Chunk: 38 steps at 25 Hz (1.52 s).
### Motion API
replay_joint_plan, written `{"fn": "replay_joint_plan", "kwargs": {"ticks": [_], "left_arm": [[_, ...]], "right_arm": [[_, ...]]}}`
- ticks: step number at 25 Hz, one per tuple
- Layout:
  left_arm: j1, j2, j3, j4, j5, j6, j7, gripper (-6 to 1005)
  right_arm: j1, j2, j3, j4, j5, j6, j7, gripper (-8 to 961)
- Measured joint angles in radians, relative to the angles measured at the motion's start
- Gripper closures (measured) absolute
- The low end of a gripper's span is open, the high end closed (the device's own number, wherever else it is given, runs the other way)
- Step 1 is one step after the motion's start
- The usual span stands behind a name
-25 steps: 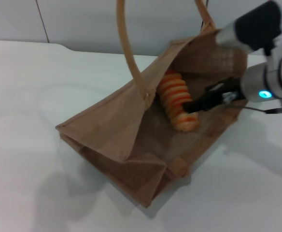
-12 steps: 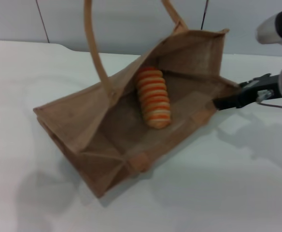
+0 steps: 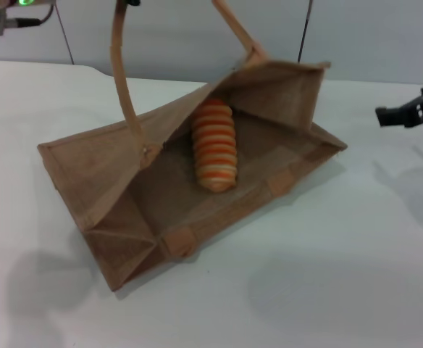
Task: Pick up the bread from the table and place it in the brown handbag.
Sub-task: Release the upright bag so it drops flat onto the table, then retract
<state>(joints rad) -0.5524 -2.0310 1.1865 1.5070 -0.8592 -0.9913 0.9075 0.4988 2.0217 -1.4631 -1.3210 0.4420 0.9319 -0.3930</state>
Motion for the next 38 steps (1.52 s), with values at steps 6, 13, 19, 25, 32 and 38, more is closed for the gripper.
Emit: {"fn": "replay_joint_plan", "kwargs": {"ticks": [6,13,19,25,32,38], "left_arm": [[-0.004,0.0,0.012,-0.052,-0.191,-0.014,0.141,721],[-0.016,0.002,0.007,-0.107,-0.396,-0.137,0.329,464],[-0.038,0.003,0.002,-0.147,-0.459,-0.188,0.392,257],[-0.051,0.003,0.0,-0.167,-0.453,-0.193,0.397,240],[-0.005,0.001,-0.075,-0.206,-0.499,-0.2,0.459,231],[0.015,0.002,-0.091,-0.321,-0.659,-0.241,0.627,238]], "right_arm": [[0.01,0.0,0.003,0.03,0.001,-0.048,0.015,59],[0.031,-0.001,0.003,0.069,0.045,-0.086,0.009,59],[0.038,-0.001,0.008,0.073,0.047,-0.088,0.006,59],[0.047,-0.002,0.009,0.088,0.049,-0.098,0.007,59],[0.056,-0.002,0.009,0.108,0.049,-0.099,0.009,60],[0.067,-0.001,0.009,0.133,0.049,-0.099,0.008,60]]}}
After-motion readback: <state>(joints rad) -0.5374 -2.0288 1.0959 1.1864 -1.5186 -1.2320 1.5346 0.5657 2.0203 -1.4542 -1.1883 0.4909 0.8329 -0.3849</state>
